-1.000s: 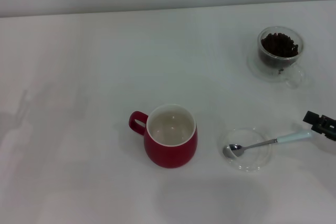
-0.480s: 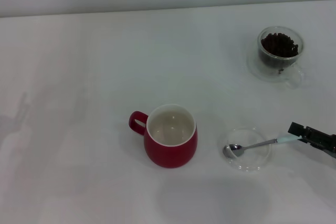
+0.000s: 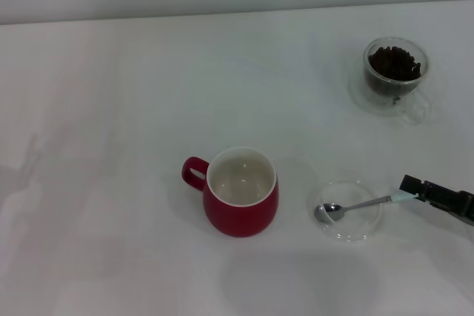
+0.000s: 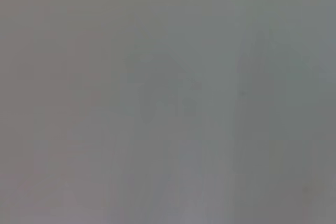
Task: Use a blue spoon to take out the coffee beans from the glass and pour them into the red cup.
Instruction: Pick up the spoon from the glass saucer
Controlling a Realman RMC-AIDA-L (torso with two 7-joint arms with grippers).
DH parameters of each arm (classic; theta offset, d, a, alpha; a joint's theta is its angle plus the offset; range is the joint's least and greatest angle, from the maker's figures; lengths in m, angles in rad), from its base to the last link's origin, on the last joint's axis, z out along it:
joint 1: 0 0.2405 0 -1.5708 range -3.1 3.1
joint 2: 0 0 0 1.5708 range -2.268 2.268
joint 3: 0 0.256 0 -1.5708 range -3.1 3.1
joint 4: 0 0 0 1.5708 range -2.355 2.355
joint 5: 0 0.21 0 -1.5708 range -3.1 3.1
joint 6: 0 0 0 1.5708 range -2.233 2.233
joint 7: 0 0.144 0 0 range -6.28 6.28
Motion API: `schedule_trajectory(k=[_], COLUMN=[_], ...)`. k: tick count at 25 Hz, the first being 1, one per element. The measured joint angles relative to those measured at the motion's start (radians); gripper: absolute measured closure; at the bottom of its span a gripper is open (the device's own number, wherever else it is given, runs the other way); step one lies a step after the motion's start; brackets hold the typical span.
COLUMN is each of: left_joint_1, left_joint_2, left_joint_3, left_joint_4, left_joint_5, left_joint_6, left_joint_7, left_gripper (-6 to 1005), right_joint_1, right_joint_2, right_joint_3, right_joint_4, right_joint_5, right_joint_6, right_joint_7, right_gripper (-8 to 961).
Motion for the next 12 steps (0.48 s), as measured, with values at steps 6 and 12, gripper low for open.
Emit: schedule_trajectory(k=[6, 12], left_joint_1=[-0.002, -0.004], left_joint_2=[0.001, 0.002], left_joint_3=[0.000, 0.000], left_joint_4=[0.001, 0.001], left_joint_5=[0.000, 0.000], left_joint_6=[0.000, 0.005], left_joint_7=[0.000, 0.000], left_gripper=[224, 224], right_joint_1=[0.011, 0.020], right_joint_2=[0.002, 0.001], right_joint_3=[-0.011, -0.024], right_joint_4=[0.013, 0.013], right_joint_5=[0.000, 0.000], right_joint_6=[0.000, -0.005], right_joint_7=[-0.001, -0.002], right_gripper=[251, 255])
